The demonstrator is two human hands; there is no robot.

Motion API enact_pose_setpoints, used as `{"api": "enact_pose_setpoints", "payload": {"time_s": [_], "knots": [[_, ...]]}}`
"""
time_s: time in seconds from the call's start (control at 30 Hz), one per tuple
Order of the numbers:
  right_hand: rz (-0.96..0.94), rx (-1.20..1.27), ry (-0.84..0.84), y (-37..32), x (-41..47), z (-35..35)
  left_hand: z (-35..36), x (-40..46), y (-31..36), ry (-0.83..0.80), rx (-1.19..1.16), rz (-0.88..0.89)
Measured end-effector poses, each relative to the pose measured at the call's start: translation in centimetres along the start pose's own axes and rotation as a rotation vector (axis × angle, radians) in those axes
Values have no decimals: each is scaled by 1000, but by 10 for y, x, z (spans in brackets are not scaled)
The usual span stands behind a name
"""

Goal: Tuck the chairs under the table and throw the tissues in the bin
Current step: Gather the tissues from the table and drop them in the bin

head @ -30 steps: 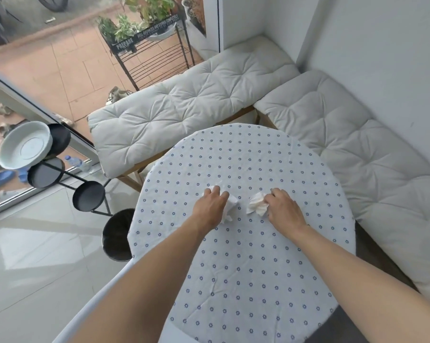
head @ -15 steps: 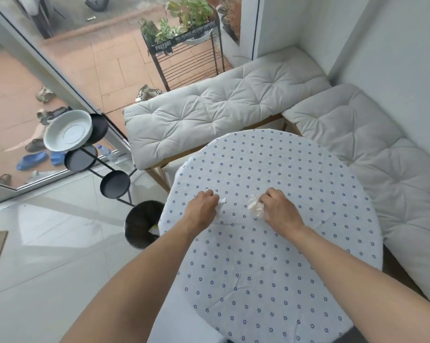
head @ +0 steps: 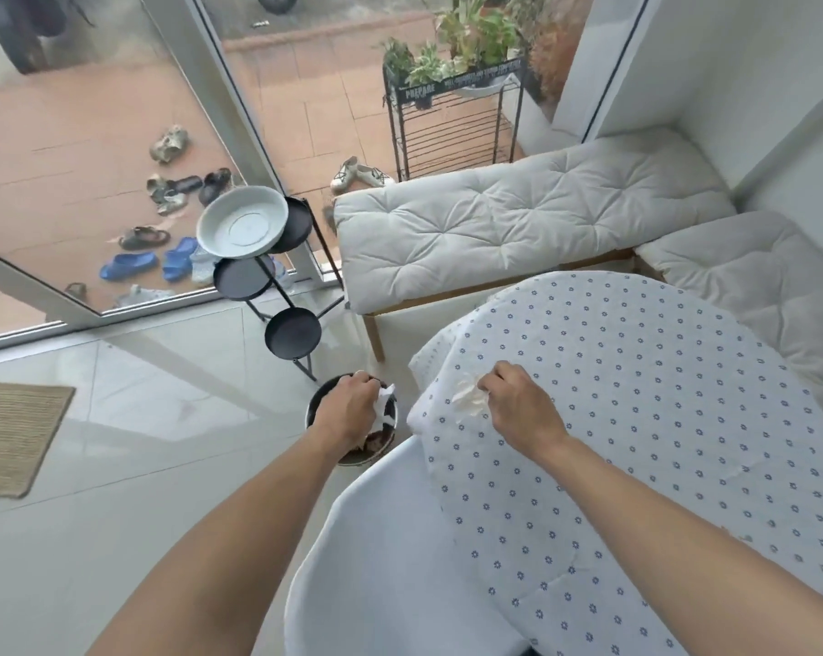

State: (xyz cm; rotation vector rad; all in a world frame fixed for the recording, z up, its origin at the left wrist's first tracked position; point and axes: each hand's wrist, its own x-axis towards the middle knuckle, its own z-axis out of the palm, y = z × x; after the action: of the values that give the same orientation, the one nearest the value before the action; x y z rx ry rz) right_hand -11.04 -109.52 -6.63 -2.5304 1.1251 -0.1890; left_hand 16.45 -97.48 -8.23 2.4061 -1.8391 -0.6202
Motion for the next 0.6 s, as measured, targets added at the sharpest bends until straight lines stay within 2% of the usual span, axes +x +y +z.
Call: {"api": "enact_pose_setpoints", "payload": {"time_s": [0.17,0.33,0.47,0.6], "knots": [[-87,6,-51,-74,46,53,2,-13,-87,-22,-56,-62],[-151,35,-131,-124,86,137,45,-4,-166,-35,-90,-130],[-170,77,-167,-135,106,212,98,21,-202,-60,-135,-166],[-183,32,-240,-122,120,291,159,50,-236,-130,-117,-119]]}}
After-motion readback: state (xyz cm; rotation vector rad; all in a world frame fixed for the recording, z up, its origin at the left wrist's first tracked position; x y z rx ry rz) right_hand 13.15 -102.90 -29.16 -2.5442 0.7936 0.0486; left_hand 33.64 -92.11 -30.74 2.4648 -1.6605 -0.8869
